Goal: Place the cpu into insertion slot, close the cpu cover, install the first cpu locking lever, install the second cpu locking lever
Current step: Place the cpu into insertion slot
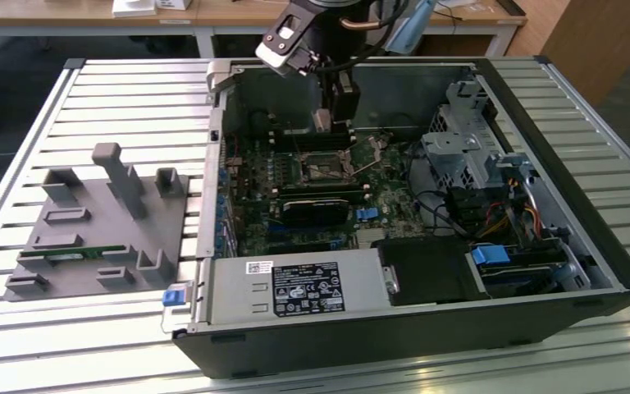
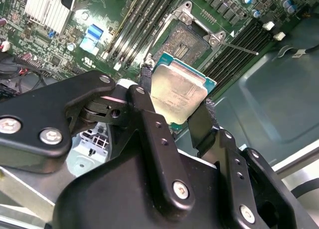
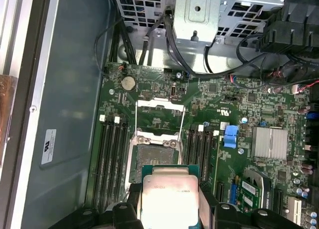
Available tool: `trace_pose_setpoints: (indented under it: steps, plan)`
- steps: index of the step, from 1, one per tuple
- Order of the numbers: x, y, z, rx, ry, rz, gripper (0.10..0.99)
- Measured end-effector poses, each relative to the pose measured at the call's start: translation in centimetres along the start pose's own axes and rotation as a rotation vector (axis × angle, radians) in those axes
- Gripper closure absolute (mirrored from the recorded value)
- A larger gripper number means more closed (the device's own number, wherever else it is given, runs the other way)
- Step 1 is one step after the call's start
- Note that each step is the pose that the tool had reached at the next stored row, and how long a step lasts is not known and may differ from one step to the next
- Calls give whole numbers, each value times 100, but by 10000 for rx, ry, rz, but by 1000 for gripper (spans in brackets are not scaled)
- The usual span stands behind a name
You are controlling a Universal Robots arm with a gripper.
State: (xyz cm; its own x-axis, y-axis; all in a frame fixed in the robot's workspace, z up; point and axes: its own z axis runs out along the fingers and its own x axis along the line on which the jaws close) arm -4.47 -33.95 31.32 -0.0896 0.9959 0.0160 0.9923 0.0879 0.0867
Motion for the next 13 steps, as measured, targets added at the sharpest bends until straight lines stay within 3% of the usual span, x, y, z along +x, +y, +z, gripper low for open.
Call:
trace_pose_setpoints:
  steps: [13]
  plan:
    - [-1,-7,76,-3,-13,164,549]
